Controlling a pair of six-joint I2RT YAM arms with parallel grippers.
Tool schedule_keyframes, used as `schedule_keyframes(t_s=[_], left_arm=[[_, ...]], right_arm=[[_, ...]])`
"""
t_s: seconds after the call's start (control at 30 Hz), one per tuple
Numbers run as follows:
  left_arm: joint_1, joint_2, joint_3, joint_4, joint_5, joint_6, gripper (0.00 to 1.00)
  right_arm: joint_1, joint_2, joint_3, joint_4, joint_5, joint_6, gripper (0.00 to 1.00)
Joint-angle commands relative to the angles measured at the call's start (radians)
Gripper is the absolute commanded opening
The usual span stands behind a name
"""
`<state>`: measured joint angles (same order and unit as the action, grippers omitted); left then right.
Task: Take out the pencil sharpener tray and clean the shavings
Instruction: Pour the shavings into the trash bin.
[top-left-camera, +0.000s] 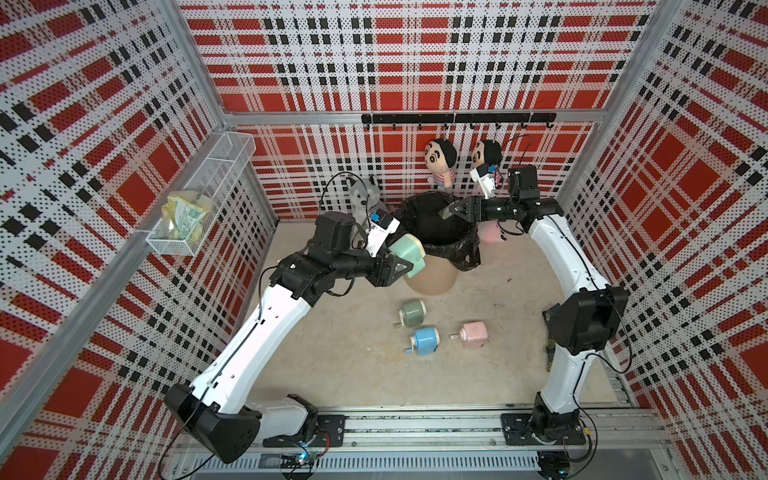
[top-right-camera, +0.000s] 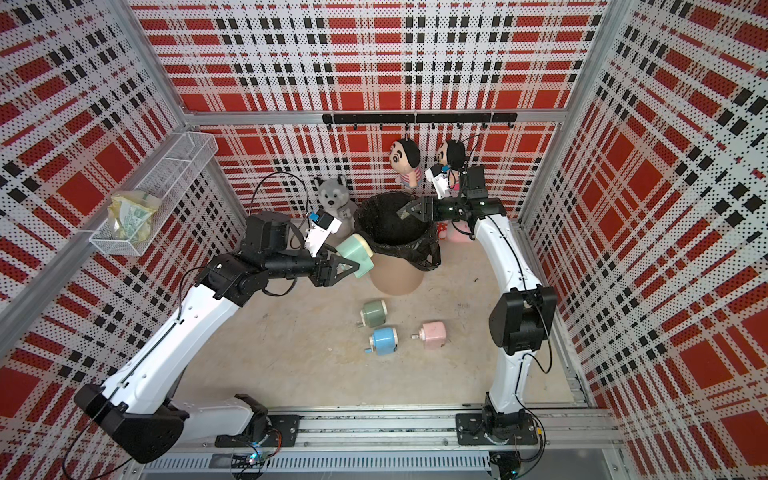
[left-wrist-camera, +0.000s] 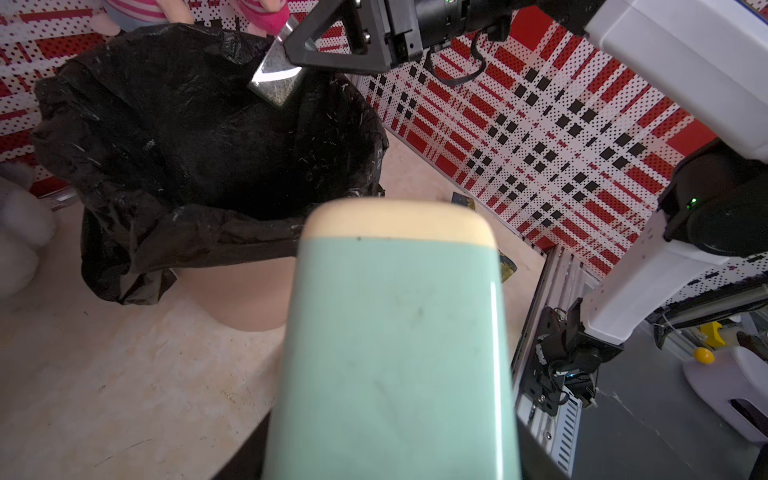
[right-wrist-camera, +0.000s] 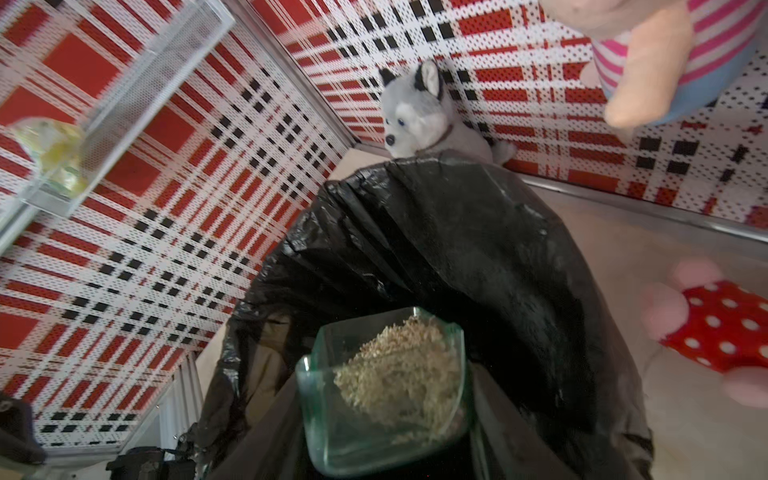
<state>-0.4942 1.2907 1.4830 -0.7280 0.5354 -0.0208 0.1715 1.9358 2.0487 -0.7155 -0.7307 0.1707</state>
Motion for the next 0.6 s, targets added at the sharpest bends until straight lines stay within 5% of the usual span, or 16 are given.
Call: schedule_keyframes(t_s=[0.0, 0.33, 0.57], left_arm=[[0.008, -0.036, -0.012, 0.055, 0.001, -0.002, 0.48], [0.007, -0.037, -0.035, 0.071, 0.014, -0.005, 0.48], [0.008, -0.031, -0.034, 0.073, 0.017, -0.009, 0.48]], right_arm=[[0.021, 0.023, 0.086, -0.156, 0.130, -0.053, 0.49], [0.091, 0.132, 0.361, -0.412, 0.419, -0.093, 0.49], [0.134, 0.128, 0.363, -0.430, 0.626, -0.092, 0.49]])
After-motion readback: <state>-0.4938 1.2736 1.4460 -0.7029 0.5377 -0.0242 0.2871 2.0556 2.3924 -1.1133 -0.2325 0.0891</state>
